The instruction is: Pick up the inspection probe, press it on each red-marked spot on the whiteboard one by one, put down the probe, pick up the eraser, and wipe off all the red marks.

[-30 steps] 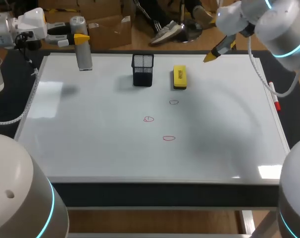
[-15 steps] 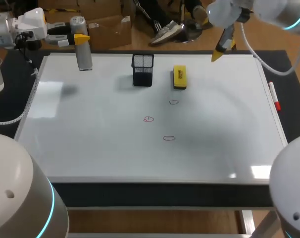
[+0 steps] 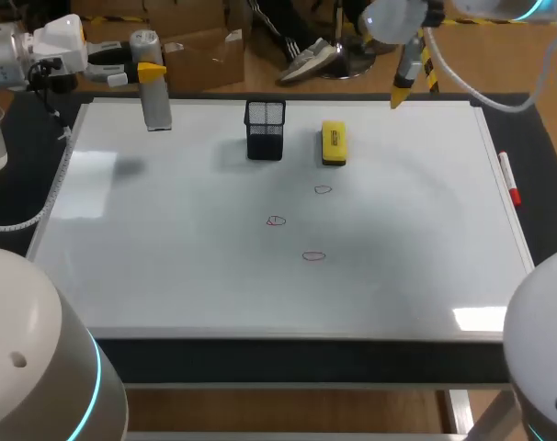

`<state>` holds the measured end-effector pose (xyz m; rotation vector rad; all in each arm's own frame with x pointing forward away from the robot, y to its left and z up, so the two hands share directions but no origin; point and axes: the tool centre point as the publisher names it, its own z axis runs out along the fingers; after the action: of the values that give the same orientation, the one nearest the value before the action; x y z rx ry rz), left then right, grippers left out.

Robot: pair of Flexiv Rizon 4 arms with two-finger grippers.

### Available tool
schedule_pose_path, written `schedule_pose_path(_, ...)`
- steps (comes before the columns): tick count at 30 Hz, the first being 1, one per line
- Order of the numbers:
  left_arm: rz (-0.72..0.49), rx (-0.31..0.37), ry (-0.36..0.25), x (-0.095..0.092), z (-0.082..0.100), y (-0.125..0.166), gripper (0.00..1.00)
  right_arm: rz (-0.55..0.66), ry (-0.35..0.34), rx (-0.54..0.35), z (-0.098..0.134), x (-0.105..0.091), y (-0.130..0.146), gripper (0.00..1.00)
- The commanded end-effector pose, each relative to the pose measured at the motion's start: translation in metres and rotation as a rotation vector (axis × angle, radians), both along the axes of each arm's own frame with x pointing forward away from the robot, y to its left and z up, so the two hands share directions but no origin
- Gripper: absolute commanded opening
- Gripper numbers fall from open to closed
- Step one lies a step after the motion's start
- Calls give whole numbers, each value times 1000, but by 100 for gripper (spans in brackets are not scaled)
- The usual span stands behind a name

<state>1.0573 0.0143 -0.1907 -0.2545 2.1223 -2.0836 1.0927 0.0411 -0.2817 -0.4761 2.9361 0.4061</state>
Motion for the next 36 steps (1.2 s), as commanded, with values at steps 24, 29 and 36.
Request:
schedule_pose_path(24,2,1,-1,-1,1,0,0,1020,96,-217,-53,-38,45,100)
schedule_pose_path(29,2,1,-1,-1,1,0,0,1108,95,-235,-62,-44,45,100)
schedule_pose_path(36,2,1,-1,-1,1,0,0,1197,18,-266,-74,-47,45,100)
